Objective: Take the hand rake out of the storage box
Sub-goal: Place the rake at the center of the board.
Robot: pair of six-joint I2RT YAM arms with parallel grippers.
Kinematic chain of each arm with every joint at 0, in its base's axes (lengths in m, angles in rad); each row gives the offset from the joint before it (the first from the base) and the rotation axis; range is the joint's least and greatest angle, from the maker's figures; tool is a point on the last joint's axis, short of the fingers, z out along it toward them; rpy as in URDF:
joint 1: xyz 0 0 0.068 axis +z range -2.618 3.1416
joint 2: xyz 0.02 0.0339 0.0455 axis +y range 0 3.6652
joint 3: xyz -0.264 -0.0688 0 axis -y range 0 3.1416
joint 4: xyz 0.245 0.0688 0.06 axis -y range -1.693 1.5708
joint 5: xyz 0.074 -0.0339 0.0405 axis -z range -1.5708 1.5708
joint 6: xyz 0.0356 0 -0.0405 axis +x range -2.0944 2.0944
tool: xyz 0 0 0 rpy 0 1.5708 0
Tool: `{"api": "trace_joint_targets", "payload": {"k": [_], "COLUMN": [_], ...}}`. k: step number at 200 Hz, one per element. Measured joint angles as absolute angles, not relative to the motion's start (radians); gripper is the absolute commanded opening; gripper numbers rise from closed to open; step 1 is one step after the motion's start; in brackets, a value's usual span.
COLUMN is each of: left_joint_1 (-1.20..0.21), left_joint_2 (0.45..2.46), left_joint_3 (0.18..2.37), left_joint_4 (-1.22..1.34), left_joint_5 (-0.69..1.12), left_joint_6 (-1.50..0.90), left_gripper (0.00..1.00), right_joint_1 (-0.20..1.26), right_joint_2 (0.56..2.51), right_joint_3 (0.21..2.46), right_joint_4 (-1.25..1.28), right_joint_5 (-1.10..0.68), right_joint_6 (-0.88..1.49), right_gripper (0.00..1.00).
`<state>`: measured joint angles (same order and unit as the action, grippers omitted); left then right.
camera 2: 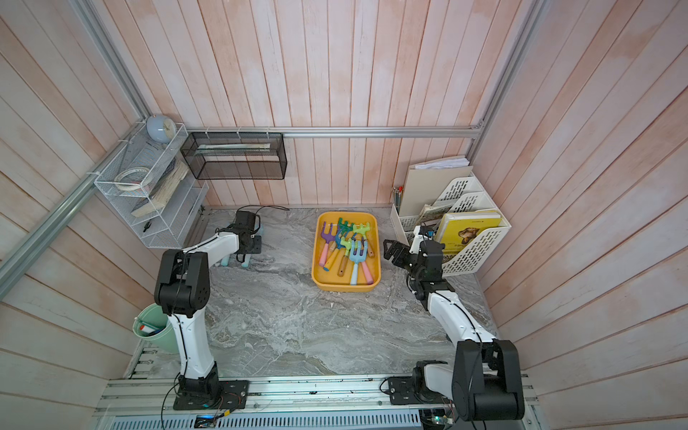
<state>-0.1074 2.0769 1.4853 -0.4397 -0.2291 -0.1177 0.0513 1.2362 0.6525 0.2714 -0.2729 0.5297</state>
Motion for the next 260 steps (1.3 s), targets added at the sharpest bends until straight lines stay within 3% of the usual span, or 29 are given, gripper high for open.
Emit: {"api": "trace_joint_targets", "payload": {"k": [76,151,228,247,260], "left_joint_1": [-0.083,-0.064,-0.064,-0.064,-0.064], "left_joint_2": [2.120,2.136,2.153,2.162,2.165], "left_joint_3": [1.500,1.511,1.533,1.547,1.553], "left_joint_4": [-0.481,-0.482,-0.480,-0.481,-0.484], "left_joint_5": [-0.187,-0.176,-0.178,-0.181,-0.183], "left_joint_6": [-0.164,-0.184,-0.207,-0.203,-0.201], "left_gripper": [0.56,0.33,0.33,0.41,0.52], "right_joint_1": [0.051,0.051,0.046,0.044,0.044], "right_joint_2": [1.236,1.236,1.236,1.236,1.236], "right_joint_3": [0.653,0.653,0.653,0.653,0.653], "right_joint_4": [0.270,0.268,0.268,0.268,0.268], "right_joint_5": [-0.266,-0.265,-0.261,-0.261,-0.261], "right_joint_6": [0.530,0.530,0.530,0.530,0.530], "right_gripper": [0.98,0.98,0.98,0.98,0.98]}}
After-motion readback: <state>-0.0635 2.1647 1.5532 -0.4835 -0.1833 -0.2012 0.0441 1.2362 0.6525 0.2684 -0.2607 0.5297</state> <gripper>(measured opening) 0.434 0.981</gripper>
